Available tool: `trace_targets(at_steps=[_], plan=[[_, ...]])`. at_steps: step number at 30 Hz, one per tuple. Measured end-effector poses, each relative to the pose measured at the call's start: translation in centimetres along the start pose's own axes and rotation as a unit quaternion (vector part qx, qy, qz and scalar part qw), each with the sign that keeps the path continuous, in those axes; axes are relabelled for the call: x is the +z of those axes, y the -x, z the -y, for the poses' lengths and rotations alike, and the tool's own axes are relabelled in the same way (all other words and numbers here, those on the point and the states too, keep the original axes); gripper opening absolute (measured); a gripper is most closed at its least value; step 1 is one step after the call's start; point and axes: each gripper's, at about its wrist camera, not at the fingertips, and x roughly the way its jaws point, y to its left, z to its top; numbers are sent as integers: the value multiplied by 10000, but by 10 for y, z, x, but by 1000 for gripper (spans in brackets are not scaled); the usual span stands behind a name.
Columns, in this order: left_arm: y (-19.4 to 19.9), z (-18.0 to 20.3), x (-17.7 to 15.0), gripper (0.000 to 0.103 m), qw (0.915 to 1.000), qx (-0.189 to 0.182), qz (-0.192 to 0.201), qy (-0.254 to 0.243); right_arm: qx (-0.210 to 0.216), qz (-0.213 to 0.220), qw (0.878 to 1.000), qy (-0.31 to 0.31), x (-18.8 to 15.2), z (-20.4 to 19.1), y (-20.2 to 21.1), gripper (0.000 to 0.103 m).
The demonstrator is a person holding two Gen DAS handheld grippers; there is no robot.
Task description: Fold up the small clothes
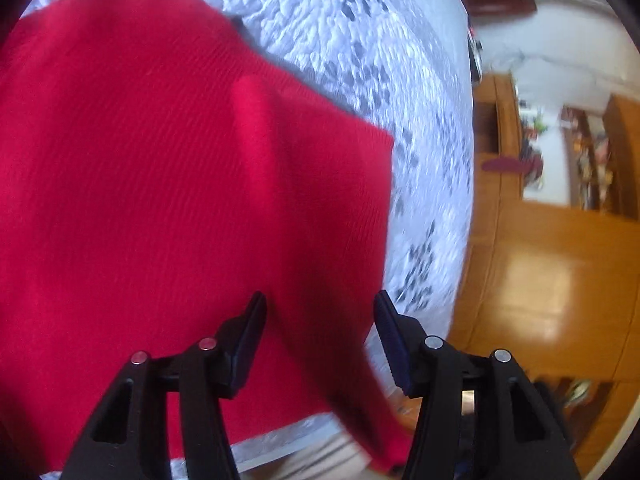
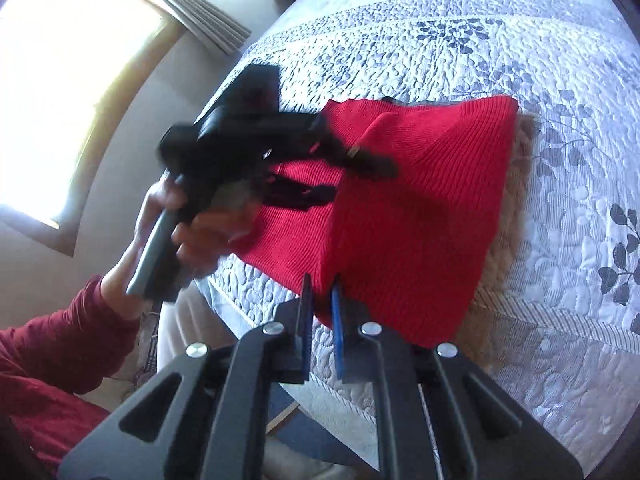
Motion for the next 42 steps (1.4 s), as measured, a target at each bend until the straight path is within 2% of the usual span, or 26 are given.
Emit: trace_targets(at_steps=[4,5,6,7,8,11,16,20,22,26,28,32,34,35,37,39,42], plan=[[-12,9,18,54,10000,42,21,-53,95,69,9999,-13,-6,2,4,7],[-14,10,24,48,10000,76,37,-46,95,79,9999,-29,-4,5,2,7],[-15,9,28,32,9999,121,70,-29,108,83,9999,-48,-3,6,3,7],[-15,8,32,22,9998,148,89,-21,123,76,9999,-50,-3,7,3,7],[-15,7,35,18,9999,97,91,-23,121,64,9999,-33,-4,6,2,7],[-8,11,36,16,9997,123,162,-156,120,9,9999,12,-2,0,-2,7],[31,26,32,16,9966,171,510,-631,312,-177,9990,278,6,-34,-22,7],[89,34,26,16,9898,303,890,-1067,522,-307,9962,628,23,-76,-47,7],[121,32,25,16,9858,450,1062,-1222,672,-355,9940,785,33,-97,-60,7],[156,11,33,16,9794,872,1203,-1365,741,-559,9902,1044,51,-131,-101,7],[159,-9,38,16,9783,1096,1140,-1340,700,-773,9893,1018,54,-136,-128,7],[139,-65,46,16,9773,1562,913,-1105,298,-1311,9866,927,43,-129,-182,7],[131,-84,45,18,9787,1535,890,-1031,193,-1507,9854,772,34,-118,-199,9],[130,-90,44,21,9801,1437,945,-991,203,-1556,9853,672,32,-112,-202,12],[134,-94,39,25,9812,1300,1053,-959,218,-1585,9857,522,28,-106,-199,28],[137,-94,32,38,9801,1327,1068,-1023,294,-1486,9874,467,26,-100,-187,31],[140,-92,12,46,9799,1301,1027,-1113,221,-1220,9917,338,19,-83,-150,38]])
